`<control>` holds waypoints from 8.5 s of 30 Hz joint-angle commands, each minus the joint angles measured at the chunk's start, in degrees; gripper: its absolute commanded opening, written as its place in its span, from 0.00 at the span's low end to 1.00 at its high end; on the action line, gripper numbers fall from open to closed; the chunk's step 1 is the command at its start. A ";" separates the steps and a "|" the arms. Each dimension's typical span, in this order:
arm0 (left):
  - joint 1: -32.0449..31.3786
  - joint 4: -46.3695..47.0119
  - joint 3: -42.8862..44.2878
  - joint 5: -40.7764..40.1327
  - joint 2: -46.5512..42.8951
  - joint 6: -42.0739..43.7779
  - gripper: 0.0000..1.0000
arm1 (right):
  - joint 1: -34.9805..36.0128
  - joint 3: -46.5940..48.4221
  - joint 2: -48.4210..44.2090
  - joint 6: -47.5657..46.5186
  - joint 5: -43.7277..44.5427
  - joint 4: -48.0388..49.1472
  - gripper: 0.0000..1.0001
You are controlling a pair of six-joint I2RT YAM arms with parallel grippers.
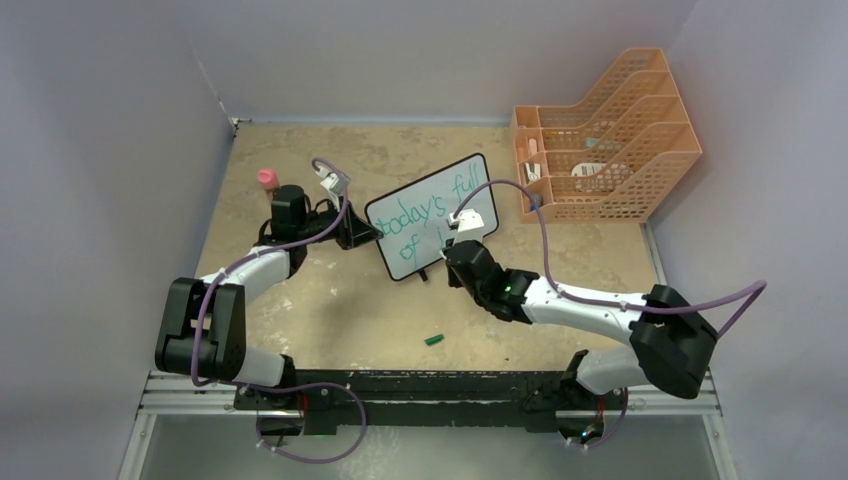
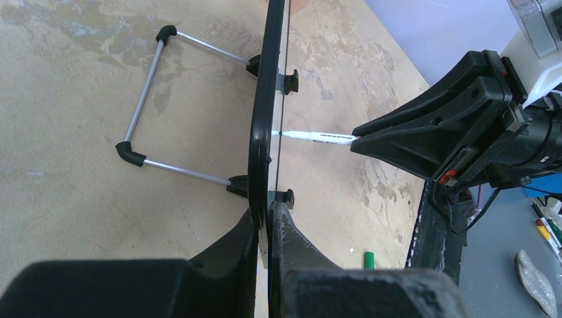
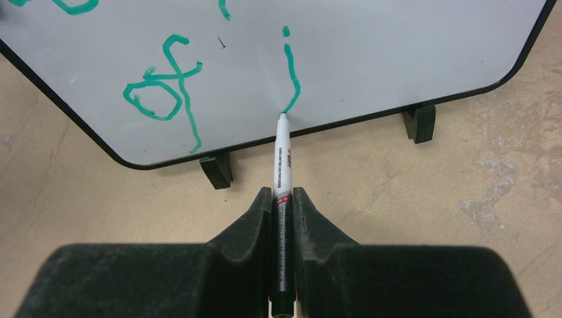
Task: Write a sentence on the whiteboard
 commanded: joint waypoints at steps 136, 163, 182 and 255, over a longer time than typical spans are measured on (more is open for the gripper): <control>-0.25 0.12 2.12 0.37 -1.03 1.96 0.00 | -4.38 2.07 -3.16 1.22 5.07 3.06 0.00; -0.25 0.21 2.04 0.56 -1.38 1.87 0.00 | -4.39 3.99 -2.65 -1.65 1.89 6.73 0.00; -0.26 0.05 2.12 0.25 -1.39 2.00 0.00 | -4.39 3.69 -3.53 -3.59 -2.08 7.06 0.00; -0.25 -0.12 2.12 0.26 -1.64 1.96 0.00 | -7.52 -0.22 -4.11 -1.95 1.37 3.89 0.00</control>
